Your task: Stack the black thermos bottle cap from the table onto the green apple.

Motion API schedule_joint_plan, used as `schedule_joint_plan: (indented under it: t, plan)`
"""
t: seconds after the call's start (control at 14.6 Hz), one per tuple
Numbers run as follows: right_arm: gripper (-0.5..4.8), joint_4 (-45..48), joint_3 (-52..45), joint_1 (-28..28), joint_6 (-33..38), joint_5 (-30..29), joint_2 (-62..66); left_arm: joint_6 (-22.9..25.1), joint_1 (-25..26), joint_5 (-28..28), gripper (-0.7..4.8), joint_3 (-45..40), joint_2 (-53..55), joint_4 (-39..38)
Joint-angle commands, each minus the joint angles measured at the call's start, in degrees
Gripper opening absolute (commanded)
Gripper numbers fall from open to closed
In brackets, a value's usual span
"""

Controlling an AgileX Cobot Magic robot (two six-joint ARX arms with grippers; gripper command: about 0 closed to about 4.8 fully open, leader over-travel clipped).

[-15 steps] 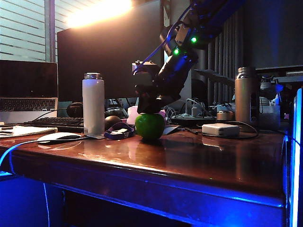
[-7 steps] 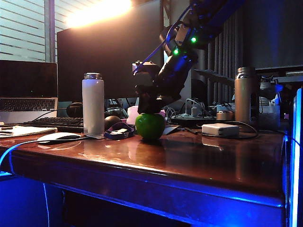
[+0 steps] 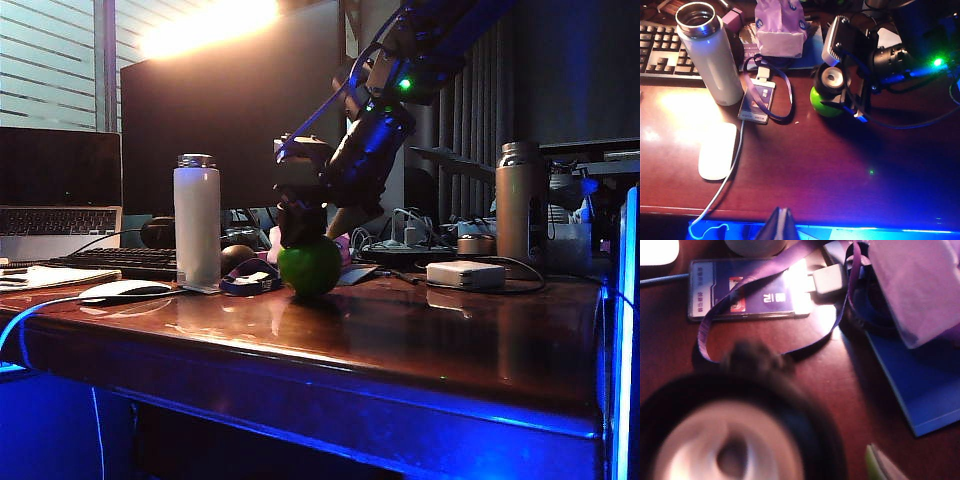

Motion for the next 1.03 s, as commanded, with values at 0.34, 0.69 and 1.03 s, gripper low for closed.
schedule_joint_plan:
  t: [0.34, 0.69, 1.03]
  plan:
    - [4.79, -0.35, -0.22, -0.22, -1.44, 1.16, -1.68, 0.07, 0.00, 0.17, -0.04, 0.17, -0.17, 0.44]
    - [4.79, 0.72, -0.22, -0.15, -1.40, -0.15, -3.37, 0.09, 0.00, -0.04, -0.04, 0.17, -0.17, 0.42]
    - [4.79, 2.12, -0.22, 2.36, -1.88, -5.66, -4.28, 0.07, 0.00, -0.02, -0.04, 0.17, -0.17, 0.52]
